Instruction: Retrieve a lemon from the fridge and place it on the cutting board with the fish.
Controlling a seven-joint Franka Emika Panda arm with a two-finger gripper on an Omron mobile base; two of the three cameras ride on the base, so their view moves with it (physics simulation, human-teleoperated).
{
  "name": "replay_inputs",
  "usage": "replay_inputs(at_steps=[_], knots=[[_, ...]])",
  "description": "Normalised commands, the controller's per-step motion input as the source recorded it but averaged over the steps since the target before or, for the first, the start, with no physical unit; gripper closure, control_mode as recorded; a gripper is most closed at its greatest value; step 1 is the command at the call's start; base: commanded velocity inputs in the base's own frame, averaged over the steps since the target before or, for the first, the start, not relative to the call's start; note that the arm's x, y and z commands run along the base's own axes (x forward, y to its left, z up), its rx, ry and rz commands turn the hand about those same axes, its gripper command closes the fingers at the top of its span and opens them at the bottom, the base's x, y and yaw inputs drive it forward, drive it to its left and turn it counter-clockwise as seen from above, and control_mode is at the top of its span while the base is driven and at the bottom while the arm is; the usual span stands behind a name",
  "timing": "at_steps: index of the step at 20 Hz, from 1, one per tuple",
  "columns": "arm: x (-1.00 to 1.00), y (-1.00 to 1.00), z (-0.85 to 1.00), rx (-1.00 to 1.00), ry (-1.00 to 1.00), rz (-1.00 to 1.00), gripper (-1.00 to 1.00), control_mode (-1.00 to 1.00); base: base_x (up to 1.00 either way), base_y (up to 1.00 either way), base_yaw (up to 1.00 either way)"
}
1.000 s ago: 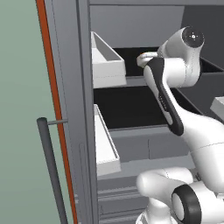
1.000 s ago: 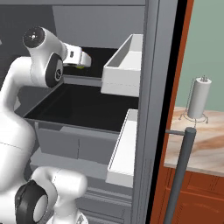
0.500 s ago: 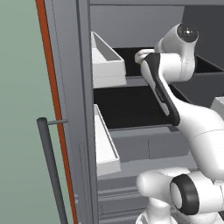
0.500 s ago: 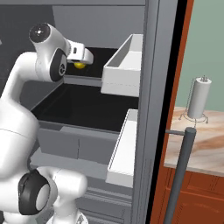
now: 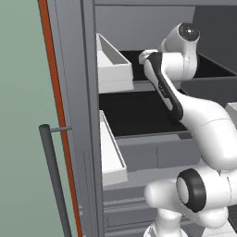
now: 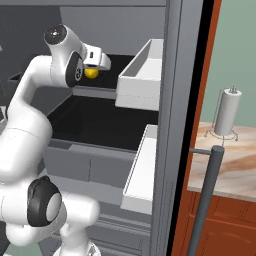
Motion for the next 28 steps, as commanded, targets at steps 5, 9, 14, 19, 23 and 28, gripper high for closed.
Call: replay_inputs(at_steps=[5, 9, 14, 19, 23, 28], knots=[[0.13, 0.11, 0.0, 0.0, 0.15, 0.0, -1.0, -1.0, 0.0, 0.0, 0.0], [0.08, 0.1, -0.01, 0.0, 0.15, 0.0, -1.0, -1.0, 0.0, 0.0, 0.0], [0.31, 0.01, 0.0, 0.0, 0.04, 0.0, -1.0, -1.0, 0.0, 0.0, 0.0], [0.21, 0.0, -0.06, 0.0, 0.0, 0.0, -1.0, -1.0, 0.0, 0.0, 0.0], [0.01, 0.0, -0.12, 0.0, 0.05, 0.0, -1.0, -1.0, 0.0, 0.0, 0.0], [0.0, 0.0, -0.1, 0.0, 0.07, 0.0, -1.0, -1.0, 0.0, 0.0, 0.0]])
